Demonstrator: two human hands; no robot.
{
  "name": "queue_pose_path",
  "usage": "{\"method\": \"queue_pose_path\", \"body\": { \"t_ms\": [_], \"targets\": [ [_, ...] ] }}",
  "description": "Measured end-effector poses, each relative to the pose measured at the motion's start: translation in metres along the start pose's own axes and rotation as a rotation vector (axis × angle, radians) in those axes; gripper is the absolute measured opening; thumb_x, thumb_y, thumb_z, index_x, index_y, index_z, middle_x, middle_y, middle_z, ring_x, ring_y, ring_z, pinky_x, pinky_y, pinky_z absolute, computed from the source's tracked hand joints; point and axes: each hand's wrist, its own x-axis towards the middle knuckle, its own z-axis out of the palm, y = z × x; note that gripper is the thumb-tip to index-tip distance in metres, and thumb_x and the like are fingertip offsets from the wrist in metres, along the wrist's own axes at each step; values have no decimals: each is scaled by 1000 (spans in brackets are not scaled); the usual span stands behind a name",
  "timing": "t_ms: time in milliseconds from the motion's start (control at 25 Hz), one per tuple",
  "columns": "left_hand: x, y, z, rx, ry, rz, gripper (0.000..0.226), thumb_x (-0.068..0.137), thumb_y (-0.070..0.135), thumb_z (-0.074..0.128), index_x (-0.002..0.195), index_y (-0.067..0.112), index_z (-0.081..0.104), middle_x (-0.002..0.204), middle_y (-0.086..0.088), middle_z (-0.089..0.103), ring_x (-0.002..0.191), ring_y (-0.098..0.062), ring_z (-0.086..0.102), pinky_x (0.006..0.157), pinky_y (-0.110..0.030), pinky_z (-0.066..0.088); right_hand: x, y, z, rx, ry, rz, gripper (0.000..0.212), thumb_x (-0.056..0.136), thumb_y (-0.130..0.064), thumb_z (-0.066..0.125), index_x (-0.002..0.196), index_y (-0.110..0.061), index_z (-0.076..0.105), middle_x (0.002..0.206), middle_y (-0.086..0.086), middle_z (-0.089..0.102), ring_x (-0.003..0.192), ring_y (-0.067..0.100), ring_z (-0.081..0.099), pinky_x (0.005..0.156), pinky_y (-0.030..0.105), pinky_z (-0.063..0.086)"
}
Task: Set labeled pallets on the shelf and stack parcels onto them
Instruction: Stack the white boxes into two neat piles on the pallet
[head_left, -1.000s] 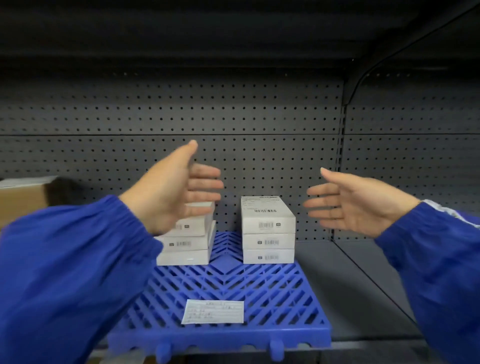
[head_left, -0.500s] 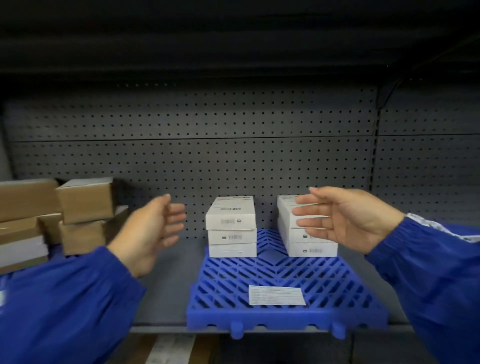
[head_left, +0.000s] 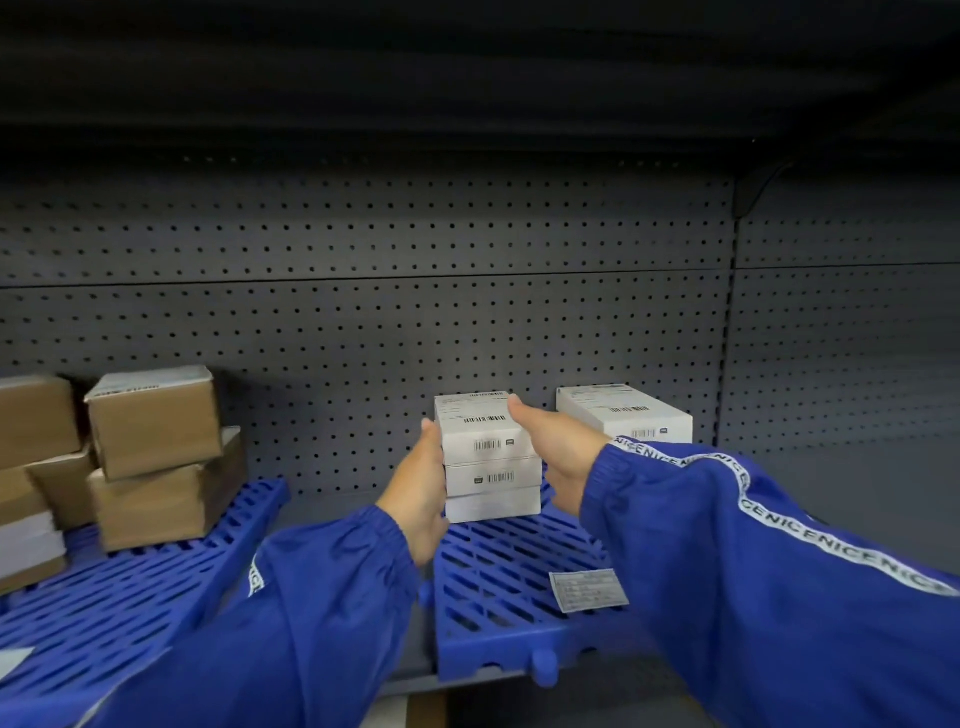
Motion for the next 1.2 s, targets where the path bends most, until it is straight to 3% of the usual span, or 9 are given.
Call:
{"method": "queue_pose_path", "body": {
  "t_ms": [120,320,440,560,680,800,1040,1160,1200],
  "targets": [
    [3,-4,0,26,-16,41,56,92,60,12,93,30,59,63,13,73,57,-3,69,51,-23,51,4,4,-2,33,-18,32,73,89,-61,33,147,-18,20,155,7,20,142,29,19,115,45,17],
    [7,-5,0,14,-44,37,53,94,57,11,86,32,58,58,16,70,59,-1,67,71,-22,54,6,4,-1,25,-36,27,74,90,-61,30,148,-17,15,155,5,19,143,30,16,115,44,15],
    [11,-4,0,11,-28,59,53,95,54,13,94,25,57,57,11,69,53,-3,67,46,-17,51,8,6,-4,36,-32,23,75,91,-59,31,148,-15,13,156,7,14,143,30,14,114,43,15],
    [14,-6,0,-51,11,37,52,94,55,14,108,27,56,69,13,64,60,-8,63,51,-23,51,13,7,-10,43,-35,50,78,88,-63,31,148,-18,10,157,6,10,144,28,12,116,45,13],
    [17,-10,1,-39,-9,27,55,94,57,11,94,28,58,58,10,69,58,-5,66,50,-22,50,18,13,-12,108,-37,106,83,85,-66,32,149,-19,6,158,6,7,145,24,10,117,44,10],
    [18,-12,1,-49,1,24,56,94,57,11,84,28,58,57,9,69,65,-9,64,57,-25,47,18,18,-9,150,-99,123,87,82,-70,33,149,-20,10,157,7,11,144,25,13,117,45,9],
    [19,-15,0,-94,20,20,59,93,59,14,89,25,62,79,3,68,81,-16,63,67,-29,47,12,20,-13,218,-90,130,83,85,-66,34,148,-18,9,156,8,16,143,24,18,113,38,20],
    [16,-17,2,-85,-2,16,60,92,59,12,89,27,63,82,4,69,84,-14,63,69,-27,46,3,20,-14,228,-133,135,70,91,-59,27,146,-15,22,150,8,34,137,24,33,99,31,30],
    [16,-17,2,-77,0,20,60,92,59,12,89,27,63,81,5,70,84,-13,63,70,-27,46,1,20,-13,224,-135,144,69,91,-59,26,145,-16,23,149,7,35,137,23,33,103,32,28]
  ]
}}
